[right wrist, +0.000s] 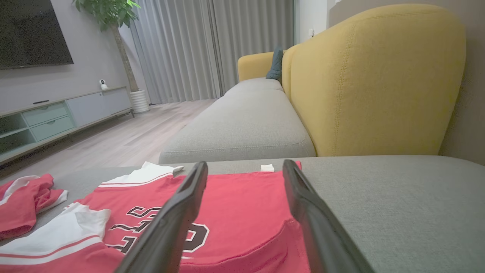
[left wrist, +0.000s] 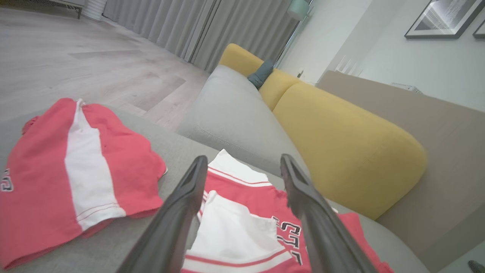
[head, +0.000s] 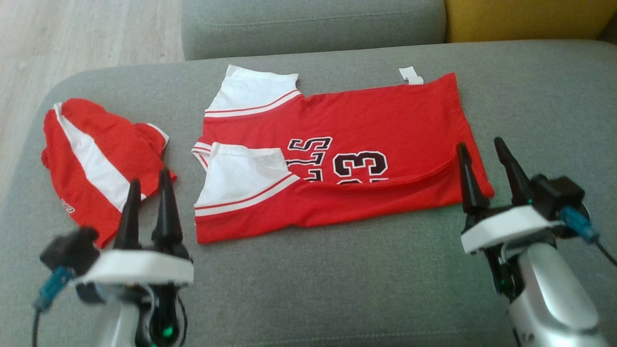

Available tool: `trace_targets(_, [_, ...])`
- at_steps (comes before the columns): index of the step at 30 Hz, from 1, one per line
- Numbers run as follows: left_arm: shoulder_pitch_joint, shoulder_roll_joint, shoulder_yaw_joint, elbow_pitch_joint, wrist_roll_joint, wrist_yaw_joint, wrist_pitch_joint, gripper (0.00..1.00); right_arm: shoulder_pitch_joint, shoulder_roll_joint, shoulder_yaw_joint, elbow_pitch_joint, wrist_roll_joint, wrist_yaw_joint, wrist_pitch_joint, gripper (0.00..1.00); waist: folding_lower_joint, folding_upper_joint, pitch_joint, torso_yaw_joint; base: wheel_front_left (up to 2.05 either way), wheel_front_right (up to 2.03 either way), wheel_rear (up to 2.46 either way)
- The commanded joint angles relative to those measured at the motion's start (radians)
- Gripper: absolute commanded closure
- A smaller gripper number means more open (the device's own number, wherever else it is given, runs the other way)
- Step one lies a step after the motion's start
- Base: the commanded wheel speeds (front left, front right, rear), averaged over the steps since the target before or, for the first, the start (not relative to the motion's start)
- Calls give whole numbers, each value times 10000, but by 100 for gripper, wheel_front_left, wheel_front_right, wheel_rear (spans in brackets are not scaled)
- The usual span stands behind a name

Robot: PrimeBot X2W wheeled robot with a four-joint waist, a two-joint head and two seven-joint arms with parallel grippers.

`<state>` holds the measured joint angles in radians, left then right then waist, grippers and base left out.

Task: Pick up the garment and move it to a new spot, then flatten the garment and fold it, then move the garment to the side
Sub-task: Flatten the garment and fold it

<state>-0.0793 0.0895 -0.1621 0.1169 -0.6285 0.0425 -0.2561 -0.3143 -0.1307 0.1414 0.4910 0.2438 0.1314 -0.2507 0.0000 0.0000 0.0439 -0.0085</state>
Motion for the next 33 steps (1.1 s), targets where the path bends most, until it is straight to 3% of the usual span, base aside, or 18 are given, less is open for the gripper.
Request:
trace_targets(1, [-155,-19,457,-316,350,-106,-55,0,-9,126,1,-560,-230,-7,-107,0,0,0,9,-31,0,0,0])
trace_targets(8, [86,-368,583,446,1395,-428,-56,0,743,607,-711,-1664,-929,-7,135,0,0,0,296,-208,0,0,0])
trace_targets(14, [-557,-382,48,2535,2146,90,-10,0,887,708,-860,-2249,-1114,-7,487,0,0,0,555,-467,0,0,0])
trace_targets(22, [-1501,-273,111,4586,2391,849,247,0,897,761,-828,-2652,-1173,-7,717,0,0,0,803,-840,0,0,0])
trace_targets(33, [-2370,-148,-48,6482,2348,821,808,0,826,787,-1048,-2935,-1286,-7,831,0,0,0,1054,-1112,0,0,0])
